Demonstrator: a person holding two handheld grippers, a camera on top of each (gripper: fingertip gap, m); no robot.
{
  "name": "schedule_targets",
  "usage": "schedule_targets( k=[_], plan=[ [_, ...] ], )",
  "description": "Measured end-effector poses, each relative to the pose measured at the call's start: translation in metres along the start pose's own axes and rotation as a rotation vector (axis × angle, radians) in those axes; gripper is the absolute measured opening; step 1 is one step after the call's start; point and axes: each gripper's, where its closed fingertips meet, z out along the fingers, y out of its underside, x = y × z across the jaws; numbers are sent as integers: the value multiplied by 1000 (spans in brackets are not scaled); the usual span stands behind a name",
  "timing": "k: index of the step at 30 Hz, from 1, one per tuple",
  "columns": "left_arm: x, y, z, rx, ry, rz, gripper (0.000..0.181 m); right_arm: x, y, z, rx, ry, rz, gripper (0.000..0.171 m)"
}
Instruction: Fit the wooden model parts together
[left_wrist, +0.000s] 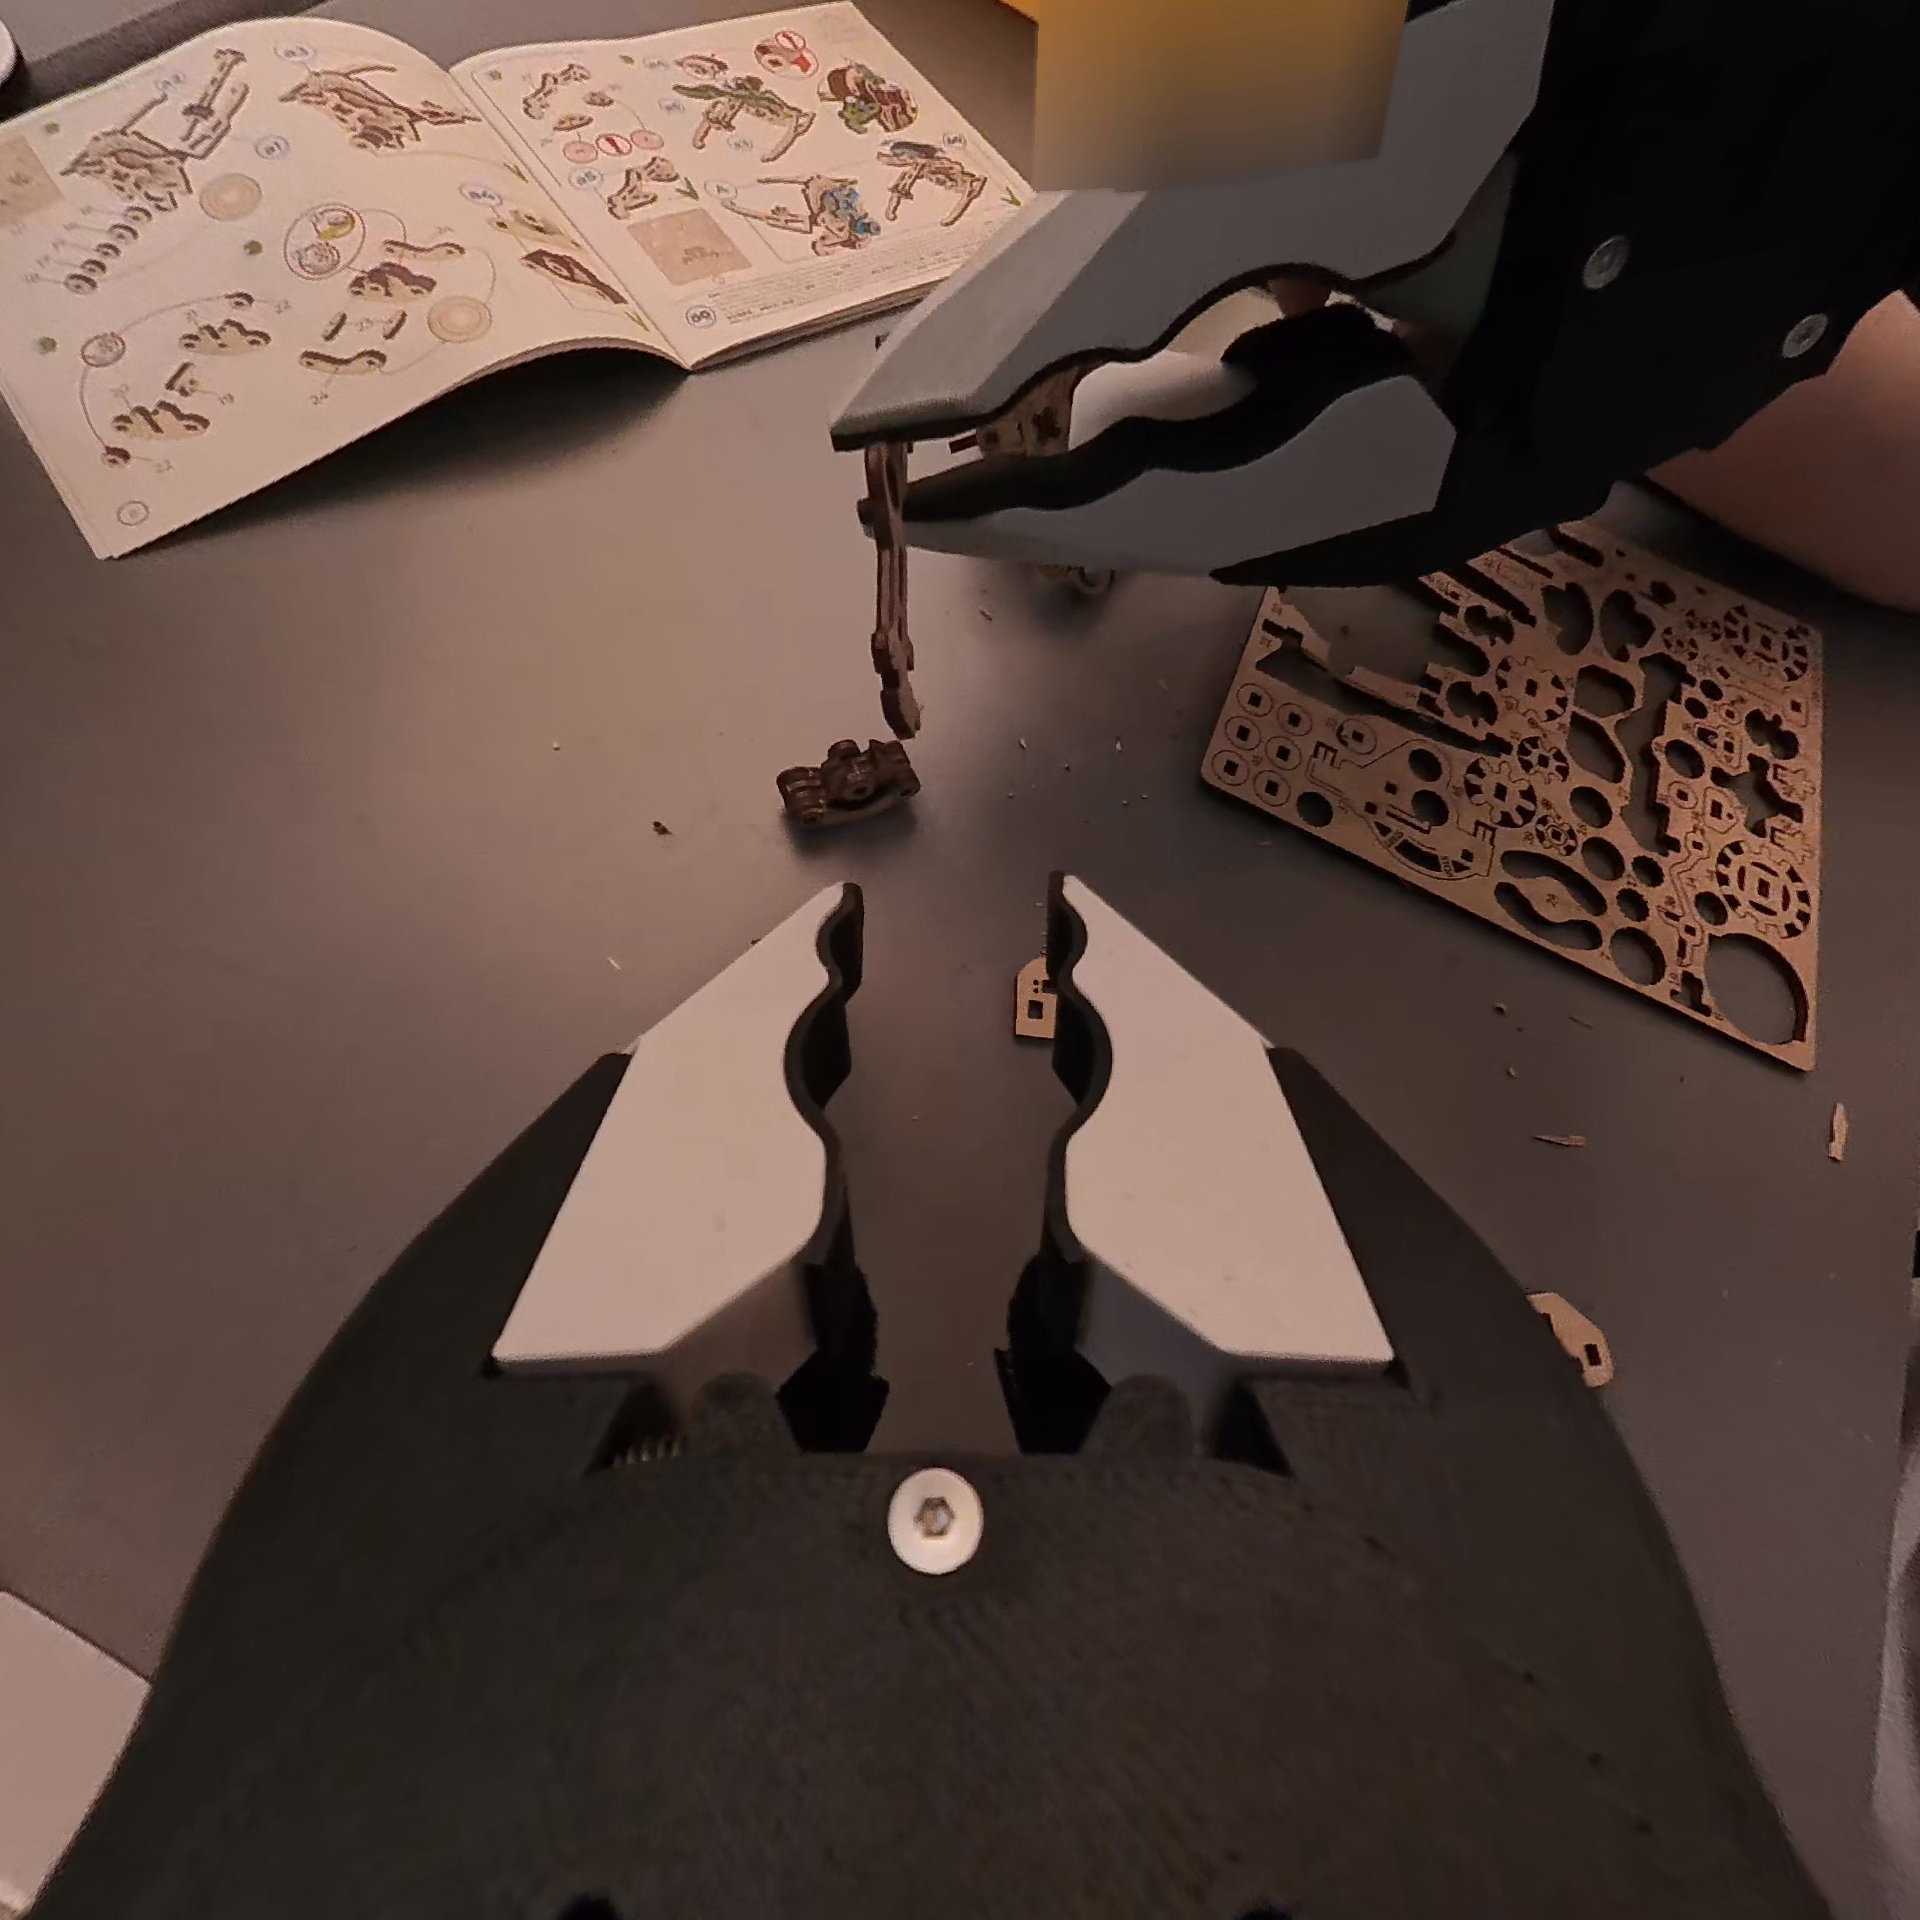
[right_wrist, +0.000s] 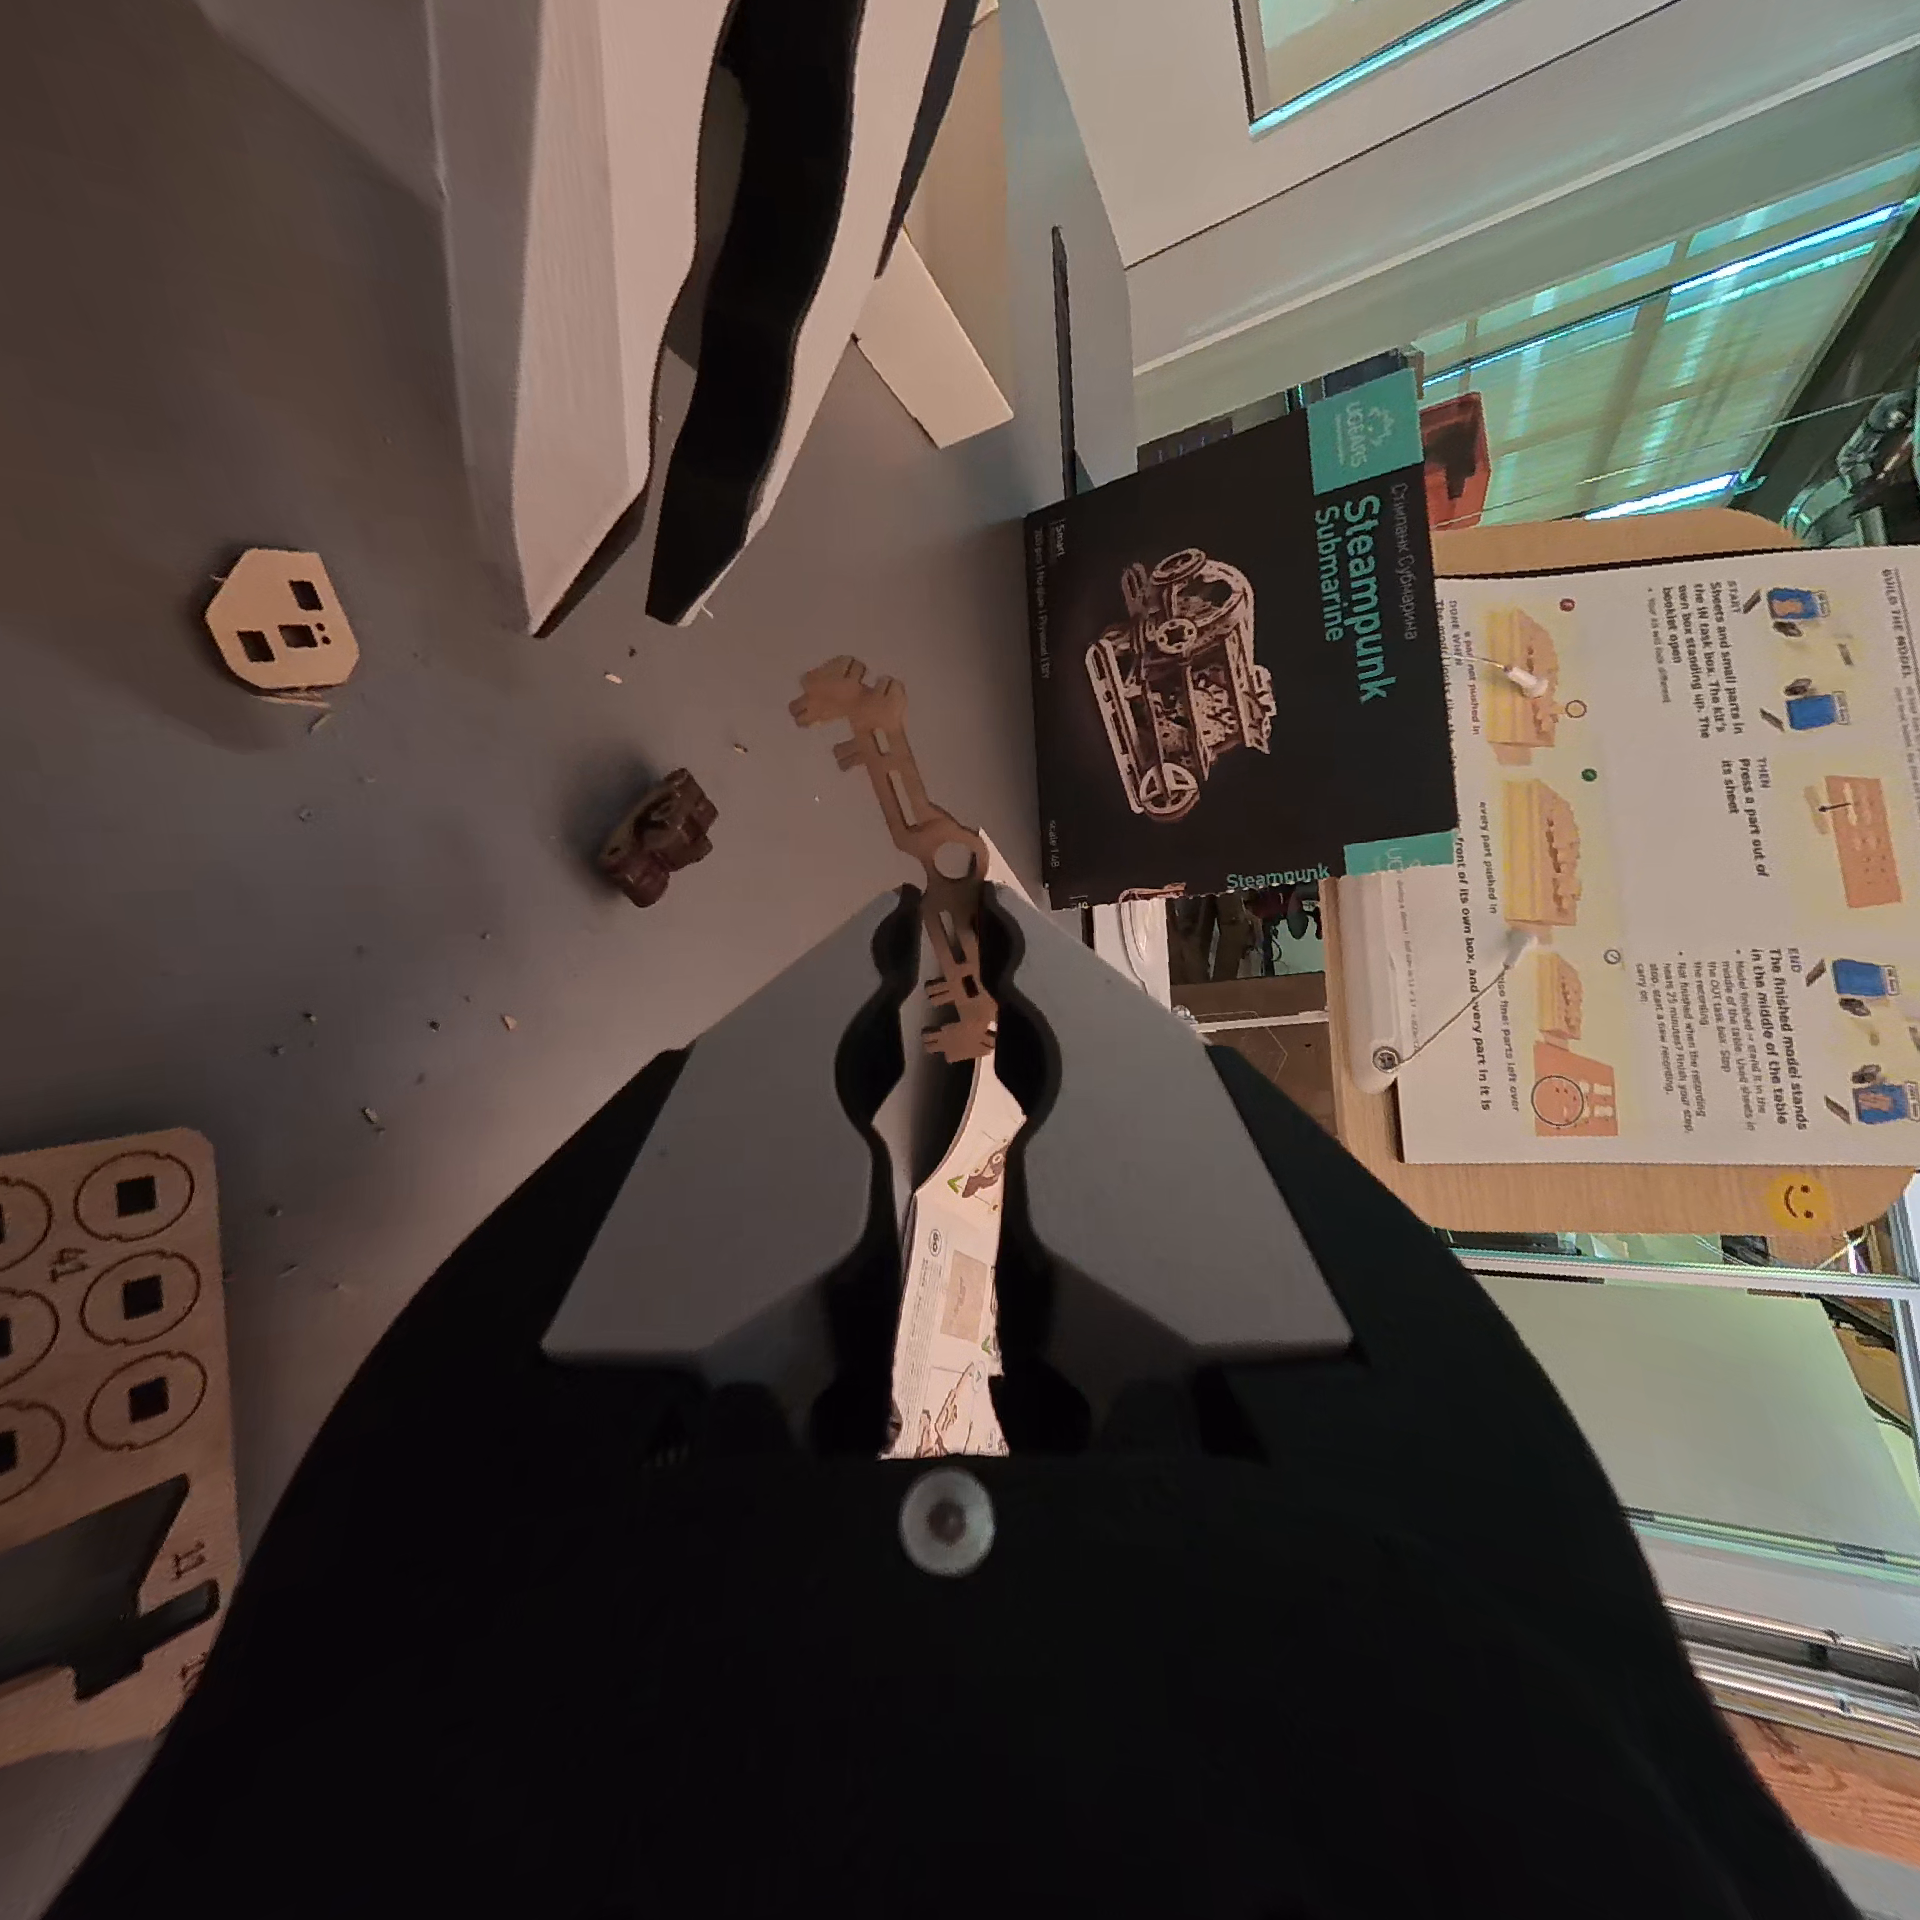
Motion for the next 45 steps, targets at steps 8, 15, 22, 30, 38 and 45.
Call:
schedule_targets(
  k=[8,15,22,30,38,45],
  plan=[
    [2,-11,-4,51,-32,57,32,-5,-7,0,19,-13,3,9],
    [3,-14,-8,78,0,8,13,-15,-24,-2,52,-22,-33,9],
    [7,-11,-7,64,43,-25,2,-17,-24,-1,56,-28,-43,9],
    [9,-10,-9,61,92,-92,1,-19,-27,0,62,-20,-70,16],
    [8,-6,-7,32,72,-71,1,-24,-26,2,46,-35,-84,12],
    [8,-7,-8,43,78,-85,1,-21,-27,1,47,-28,-64,12]
  ],
)
